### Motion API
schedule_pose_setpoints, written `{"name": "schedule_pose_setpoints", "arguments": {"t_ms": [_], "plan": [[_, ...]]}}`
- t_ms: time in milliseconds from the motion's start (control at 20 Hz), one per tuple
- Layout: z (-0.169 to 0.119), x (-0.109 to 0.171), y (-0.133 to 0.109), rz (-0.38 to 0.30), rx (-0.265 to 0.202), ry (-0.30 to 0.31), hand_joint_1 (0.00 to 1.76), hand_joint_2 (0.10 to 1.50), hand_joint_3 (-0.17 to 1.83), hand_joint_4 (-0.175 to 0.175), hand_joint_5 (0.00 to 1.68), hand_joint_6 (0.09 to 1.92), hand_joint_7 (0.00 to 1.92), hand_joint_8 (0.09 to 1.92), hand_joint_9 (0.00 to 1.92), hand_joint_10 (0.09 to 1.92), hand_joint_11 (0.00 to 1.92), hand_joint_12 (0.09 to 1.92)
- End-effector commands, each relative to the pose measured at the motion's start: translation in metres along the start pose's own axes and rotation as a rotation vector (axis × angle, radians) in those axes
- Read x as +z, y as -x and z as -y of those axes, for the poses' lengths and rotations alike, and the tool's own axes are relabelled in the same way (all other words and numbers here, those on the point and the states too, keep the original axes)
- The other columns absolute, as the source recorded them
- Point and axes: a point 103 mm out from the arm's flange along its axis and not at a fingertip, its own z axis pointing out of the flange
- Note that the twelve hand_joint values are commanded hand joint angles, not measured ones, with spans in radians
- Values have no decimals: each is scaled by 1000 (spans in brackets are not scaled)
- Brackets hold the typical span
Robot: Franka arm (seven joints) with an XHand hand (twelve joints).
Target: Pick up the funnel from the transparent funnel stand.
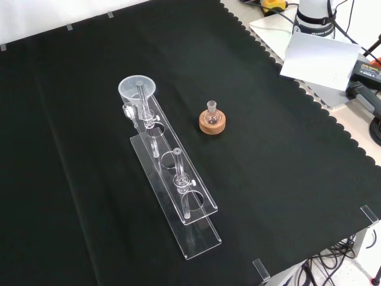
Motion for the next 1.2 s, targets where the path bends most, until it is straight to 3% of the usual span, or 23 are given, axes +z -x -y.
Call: {"name": "schedule_pose_setpoints", "arguments": {"t_ms": [50,150,450,800,900,1200], "plan": [[-1,0,2,22,-1,8,0,1189,408,23,172,87,1,393,141,635,120,1346],[2,1,-3,32,-19,20,0,1190,408,23,172,87,0,396,141,635,119,1346],[11,13,-58,54,-4,6,0,1192,406,22,174,87,0,401,141,635,118,1345],[-2,28,-62,46,42,-12,0,1193,404,21,182,87,0,405,142,637,118,1346],[-10,32,-61,62,69,-15,0,1193,403,21,183,87,0,406,143,637,117,1346],[-39,43,-54,65,92,-27,0,1192,400,20,186,87,0,409,147,639,116,1348]]}}
